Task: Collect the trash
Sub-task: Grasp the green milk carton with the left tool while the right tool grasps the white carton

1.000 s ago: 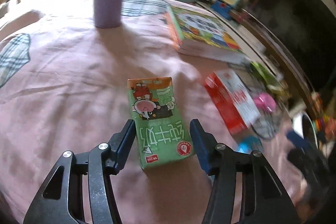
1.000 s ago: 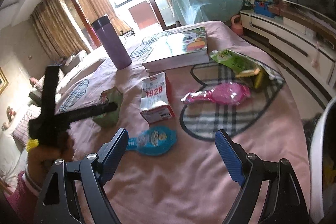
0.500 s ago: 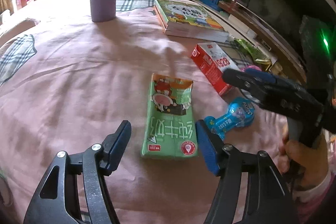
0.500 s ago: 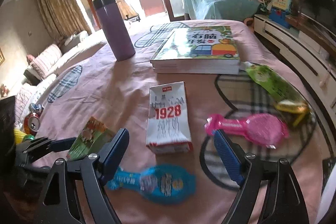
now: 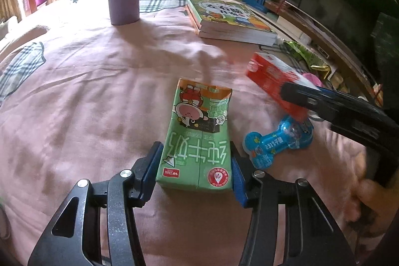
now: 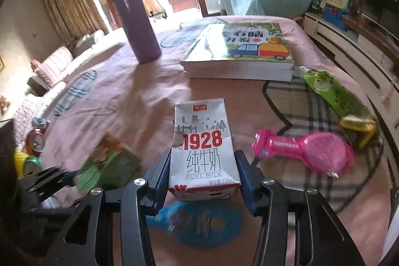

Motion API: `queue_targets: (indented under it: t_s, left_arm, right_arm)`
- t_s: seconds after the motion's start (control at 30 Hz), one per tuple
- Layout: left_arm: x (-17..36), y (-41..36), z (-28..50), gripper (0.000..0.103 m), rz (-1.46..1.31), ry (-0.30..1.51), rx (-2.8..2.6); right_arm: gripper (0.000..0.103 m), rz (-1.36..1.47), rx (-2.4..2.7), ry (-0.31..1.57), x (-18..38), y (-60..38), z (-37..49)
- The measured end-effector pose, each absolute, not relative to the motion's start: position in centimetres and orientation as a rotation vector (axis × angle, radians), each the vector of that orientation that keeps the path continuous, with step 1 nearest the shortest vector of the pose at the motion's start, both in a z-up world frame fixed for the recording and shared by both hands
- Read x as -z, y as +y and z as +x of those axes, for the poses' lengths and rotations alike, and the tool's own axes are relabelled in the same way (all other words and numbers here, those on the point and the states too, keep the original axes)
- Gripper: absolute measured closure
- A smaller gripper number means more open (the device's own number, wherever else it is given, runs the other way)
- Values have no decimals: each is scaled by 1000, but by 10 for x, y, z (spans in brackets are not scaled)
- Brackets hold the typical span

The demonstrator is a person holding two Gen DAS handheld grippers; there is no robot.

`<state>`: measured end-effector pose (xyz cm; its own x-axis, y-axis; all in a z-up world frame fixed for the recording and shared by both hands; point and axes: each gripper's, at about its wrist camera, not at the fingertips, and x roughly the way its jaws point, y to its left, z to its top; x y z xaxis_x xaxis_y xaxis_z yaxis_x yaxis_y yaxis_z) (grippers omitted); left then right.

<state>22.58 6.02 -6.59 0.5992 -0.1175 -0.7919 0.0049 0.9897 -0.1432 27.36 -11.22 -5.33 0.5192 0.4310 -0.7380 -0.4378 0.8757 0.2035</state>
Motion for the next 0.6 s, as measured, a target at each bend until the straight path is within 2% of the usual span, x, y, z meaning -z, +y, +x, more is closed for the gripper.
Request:
queue_targets:
  t_s: [0.33, 0.6]
  left_arm:
    - [43, 41, 184, 53, -156, 880, 175]
    - [56, -8, 149, 53, -98, 946, 282]
  right_arm:
    - [54, 63, -454, 825, 31, -194, 190]
    - [54, 99, -390, 908, 56, -220, 169]
